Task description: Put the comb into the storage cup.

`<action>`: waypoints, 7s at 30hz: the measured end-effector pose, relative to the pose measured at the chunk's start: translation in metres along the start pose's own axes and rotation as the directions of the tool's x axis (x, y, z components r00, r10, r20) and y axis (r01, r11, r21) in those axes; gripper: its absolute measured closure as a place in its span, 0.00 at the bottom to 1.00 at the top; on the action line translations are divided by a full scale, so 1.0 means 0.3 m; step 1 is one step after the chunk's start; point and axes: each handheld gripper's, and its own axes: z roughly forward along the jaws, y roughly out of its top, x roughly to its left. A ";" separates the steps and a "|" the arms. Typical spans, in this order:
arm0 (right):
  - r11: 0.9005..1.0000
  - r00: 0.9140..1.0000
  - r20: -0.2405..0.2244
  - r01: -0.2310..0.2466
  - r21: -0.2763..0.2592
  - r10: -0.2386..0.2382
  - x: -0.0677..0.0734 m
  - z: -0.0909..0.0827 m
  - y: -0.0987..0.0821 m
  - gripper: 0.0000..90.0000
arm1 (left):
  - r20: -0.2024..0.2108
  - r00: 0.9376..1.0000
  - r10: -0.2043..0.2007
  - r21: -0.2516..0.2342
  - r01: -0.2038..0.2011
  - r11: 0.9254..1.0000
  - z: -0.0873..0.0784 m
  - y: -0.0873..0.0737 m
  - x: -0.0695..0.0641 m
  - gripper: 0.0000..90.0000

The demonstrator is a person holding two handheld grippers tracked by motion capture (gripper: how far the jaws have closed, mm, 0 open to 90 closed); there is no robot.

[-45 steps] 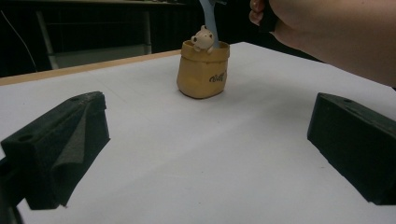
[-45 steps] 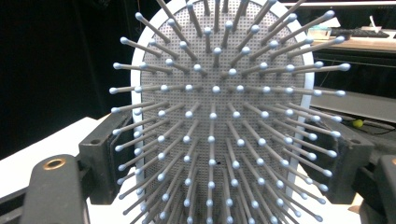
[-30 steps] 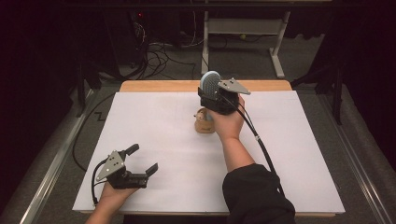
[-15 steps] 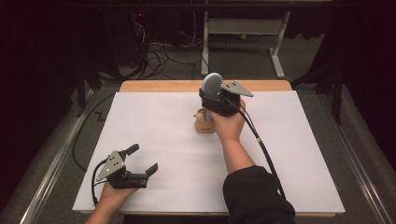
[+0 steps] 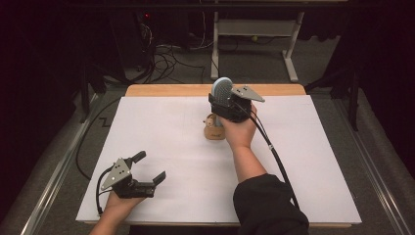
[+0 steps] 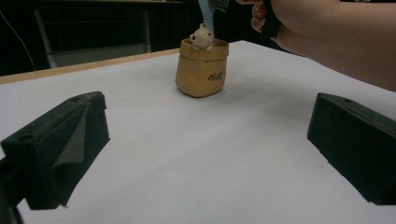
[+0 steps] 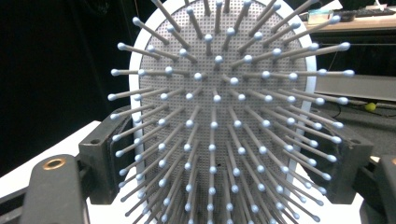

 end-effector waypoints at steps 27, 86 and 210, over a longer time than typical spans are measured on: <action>0.987 0.987 0.010 -0.160 0.010 0.160 -0.093 -0.008 -0.003 0.22 | 0.006 1.000 0.005 0.010 -0.005 1.000 0.003 -0.003 -0.004 0.00; 0.979 0.978 0.044 -0.203 0.018 0.202 -0.147 -0.006 -0.013 0.17 | 0.018 1.000 0.002 0.014 -0.002 1.000 0.004 -0.006 -0.006 0.00; 0.997 0.995 0.085 0.044 0.071 -0.050 -0.248 -0.858 -0.360 0.00 | -0.043 0.999 -0.026 0.030 0.027 0.999 -0.035 0.004 0.022 0.00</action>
